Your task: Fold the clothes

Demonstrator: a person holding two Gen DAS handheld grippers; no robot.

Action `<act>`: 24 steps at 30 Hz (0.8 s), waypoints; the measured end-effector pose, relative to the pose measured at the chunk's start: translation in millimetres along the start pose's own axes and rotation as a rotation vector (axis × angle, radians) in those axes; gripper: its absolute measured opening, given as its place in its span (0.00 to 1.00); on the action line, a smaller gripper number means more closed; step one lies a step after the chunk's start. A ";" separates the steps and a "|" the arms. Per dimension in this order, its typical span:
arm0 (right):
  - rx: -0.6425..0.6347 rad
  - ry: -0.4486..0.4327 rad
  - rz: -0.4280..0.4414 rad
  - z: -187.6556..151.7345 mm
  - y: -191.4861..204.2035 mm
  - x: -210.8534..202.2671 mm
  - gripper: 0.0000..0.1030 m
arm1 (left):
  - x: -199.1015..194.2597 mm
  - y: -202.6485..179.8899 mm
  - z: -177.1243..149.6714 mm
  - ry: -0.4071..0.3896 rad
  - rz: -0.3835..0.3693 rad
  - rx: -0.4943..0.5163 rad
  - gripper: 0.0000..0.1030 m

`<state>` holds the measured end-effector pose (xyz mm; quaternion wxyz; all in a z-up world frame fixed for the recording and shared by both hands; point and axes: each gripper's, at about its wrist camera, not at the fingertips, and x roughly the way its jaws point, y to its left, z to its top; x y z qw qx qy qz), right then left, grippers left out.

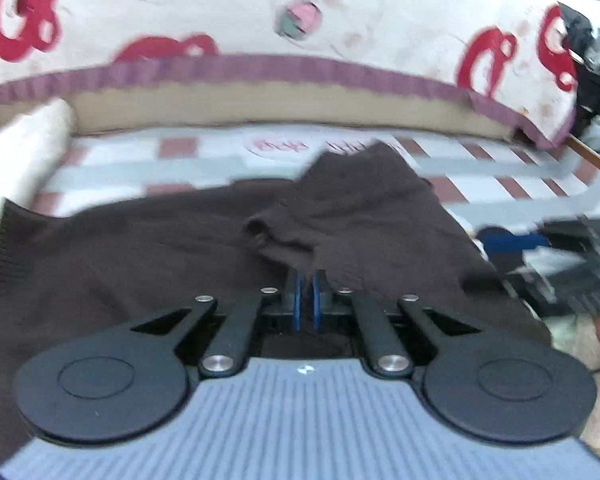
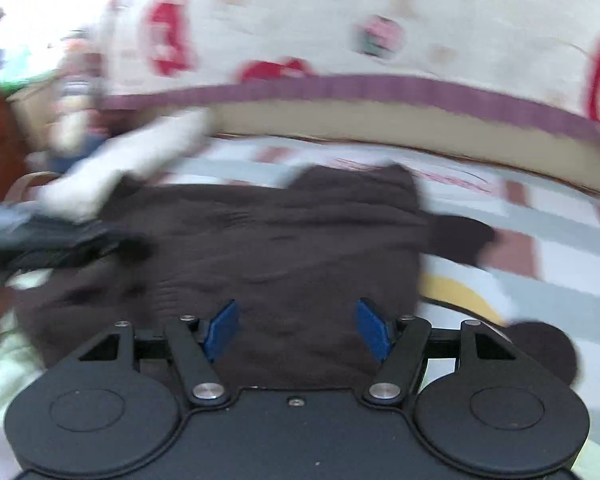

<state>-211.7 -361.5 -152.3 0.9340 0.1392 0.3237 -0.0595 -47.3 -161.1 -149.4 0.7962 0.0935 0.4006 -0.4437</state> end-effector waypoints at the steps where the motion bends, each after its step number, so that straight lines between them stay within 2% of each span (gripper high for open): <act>1: 0.009 0.025 0.037 -1.5 1.3 5.8 0.68 | -1.1 4.0 -0.2 -0.001 0.016 -0.009 0.00; 3: 0.016 0.123 0.080 -6.1 3.9 24.4 0.69 | -3.2 12.1 -0.5 -0.004 0.049 -0.026 0.00; 5: -0.040 0.227 0.069 -13.8 12.3 43.1 0.71 | -5.4 20.2 -0.8 -0.006 0.082 -0.044 0.00; 8: -0.144 0.228 0.054 -12.8 29.5 40.8 0.72 | -8.4 32.1 -1.3 -0.010 0.129 -0.071 0.01; 12: -0.142 0.230 0.075 -11.9 27.9 39.6 0.73 | -6.5 34.2 -2.8 -0.008 0.089 -0.119 0.07; 17: -0.189 0.236 0.202 -15.7 46.2 30.4 0.73 | -11.3 38.4 -4.3 -0.011 0.119 -0.142 0.20; 20: -0.224 0.244 0.206 -17.2 53.7 29.2 0.75 | -18.9 48.3 -6.9 -0.015 0.134 -0.182 0.21; 24: -0.193 0.205 0.267 10.8 46.2 20.2 0.74 | -36.9 63.3 -11.5 -0.032 0.215 -0.212 0.40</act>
